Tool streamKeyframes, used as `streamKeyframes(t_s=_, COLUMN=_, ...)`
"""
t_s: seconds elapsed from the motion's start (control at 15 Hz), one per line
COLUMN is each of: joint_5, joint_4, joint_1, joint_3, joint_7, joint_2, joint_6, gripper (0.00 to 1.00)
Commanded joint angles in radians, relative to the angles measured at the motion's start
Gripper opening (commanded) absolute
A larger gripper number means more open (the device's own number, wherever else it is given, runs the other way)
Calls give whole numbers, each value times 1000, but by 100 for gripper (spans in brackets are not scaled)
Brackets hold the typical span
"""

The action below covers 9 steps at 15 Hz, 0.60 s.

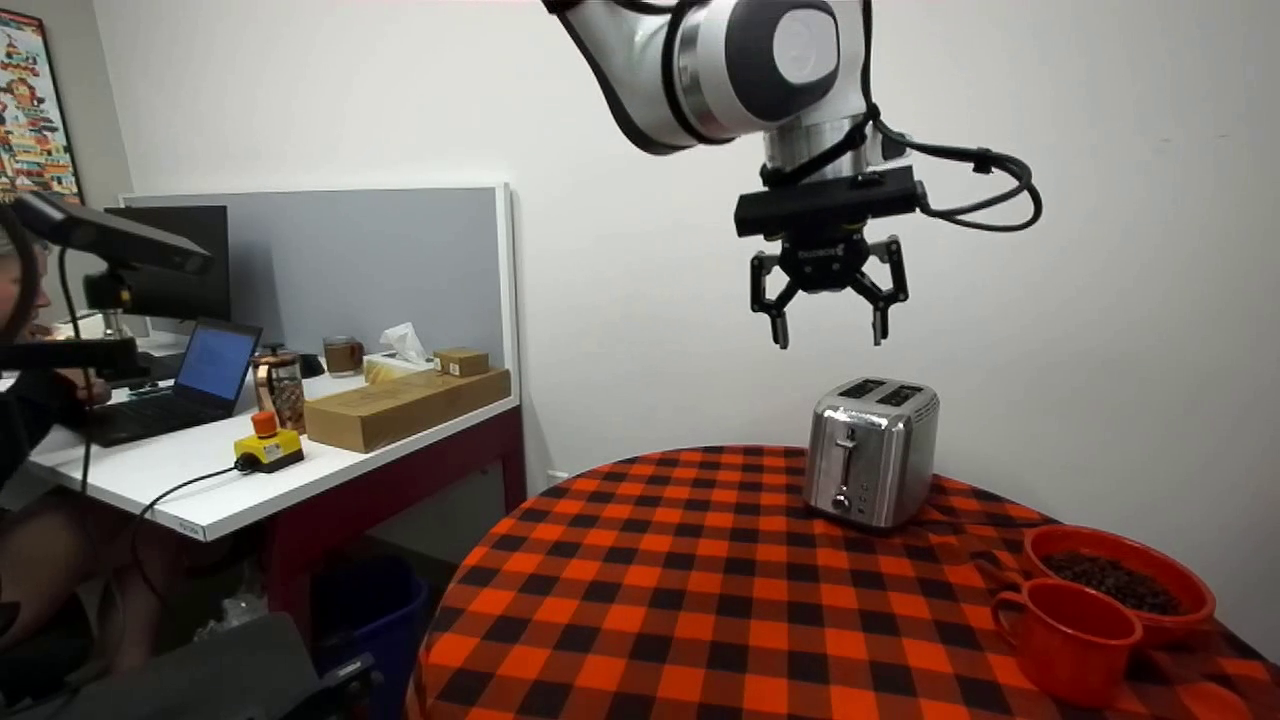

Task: Push down the toaster lever

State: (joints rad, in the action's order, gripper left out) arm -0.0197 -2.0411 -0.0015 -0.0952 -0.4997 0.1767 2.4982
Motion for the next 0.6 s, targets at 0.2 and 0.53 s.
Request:
streamKeyframes(t_s=0.2, joint_5=32, joint_4=313, joint_1=-87, joint_3=91, joint_7=18, joint_2=288, joint_6=15, gripper=100)
streamKeyframes(t_s=0.53, joint_5=30, joint_4=482, joint_1=-98, joint_3=127, joint_7=105, joint_2=433, joint_6=-22, gripper=100)
